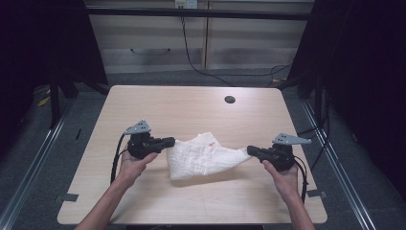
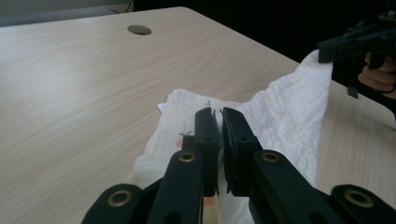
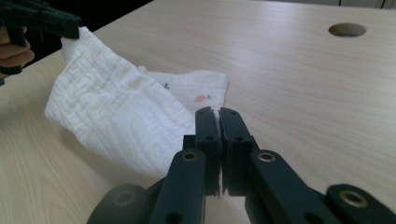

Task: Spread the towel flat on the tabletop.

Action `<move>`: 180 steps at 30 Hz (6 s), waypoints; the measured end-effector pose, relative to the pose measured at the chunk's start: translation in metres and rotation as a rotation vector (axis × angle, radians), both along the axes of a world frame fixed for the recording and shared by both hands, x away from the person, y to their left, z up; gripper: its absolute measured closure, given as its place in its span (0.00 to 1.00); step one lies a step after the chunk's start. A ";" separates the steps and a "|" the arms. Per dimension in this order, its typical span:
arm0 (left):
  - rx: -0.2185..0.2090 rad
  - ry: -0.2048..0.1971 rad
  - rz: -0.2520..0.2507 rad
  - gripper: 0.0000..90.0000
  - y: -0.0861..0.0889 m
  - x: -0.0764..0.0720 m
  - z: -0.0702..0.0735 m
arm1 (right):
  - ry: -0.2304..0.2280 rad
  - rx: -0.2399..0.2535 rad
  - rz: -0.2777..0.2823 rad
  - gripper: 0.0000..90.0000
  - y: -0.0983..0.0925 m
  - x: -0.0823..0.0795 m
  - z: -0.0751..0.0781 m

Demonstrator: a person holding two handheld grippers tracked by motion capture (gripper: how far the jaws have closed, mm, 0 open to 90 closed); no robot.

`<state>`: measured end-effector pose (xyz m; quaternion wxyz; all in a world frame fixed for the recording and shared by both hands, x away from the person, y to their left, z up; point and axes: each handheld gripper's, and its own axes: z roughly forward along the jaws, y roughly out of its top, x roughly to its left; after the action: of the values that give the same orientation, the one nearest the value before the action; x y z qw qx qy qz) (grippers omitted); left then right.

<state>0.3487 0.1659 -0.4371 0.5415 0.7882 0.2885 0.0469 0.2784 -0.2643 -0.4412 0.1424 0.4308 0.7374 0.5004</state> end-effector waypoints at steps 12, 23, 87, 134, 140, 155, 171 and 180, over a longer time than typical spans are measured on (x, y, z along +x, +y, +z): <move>-0.024 -0.090 0.033 0.95 0.021 0.000 0.044 | -0.129 -0.002 0.029 0.97 0.006 0.018 0.064; -0.093 -0.129 0.094 0.95 0.052 0.012 0.080 | -0.178 0.020 0.082 0.97 0.029 0.037 0.097; 0.031 -0.088 0.049 0.96 0.045 -0.016 0.041 | -0.075 0.008 0.107 0.97 0.017 0.011 0.039; 0.176 0.056 -0.011 0.78 0.054 -0.055 -0.035 | 0.100 -0.042 0.204 0.70 0.045 -0.025 -0.026; 0.174 0.084 0.043 0.83 0.047 -0.015 -0.034 | 0.121 -0.079 0.219 0.69 0.063 0.013 -0.027; 0.271 0.142 0.081 0.82 0.040 0.014 -0.065 | 0.193 -0.154 0.165 0.71 0.078 0.052 -0.065; 0.271 0.108 0.031 0.80 0.027 0.006 -0.069 | 0.189 -0.218 0.149 0.73 0.058 0.035 -0.062; 0.282 0.112 -0.010 0.80 0.025 -0.010 -0.067 | 0.206 -0.222 0.157 0.74 0.052 0.030 -0.060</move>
<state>0.3385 0.1912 -0.5039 0.4089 0.8592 0.3050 0.0400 0.3083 -0.2120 -0.5014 0.0731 0.4023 0.8303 0.3787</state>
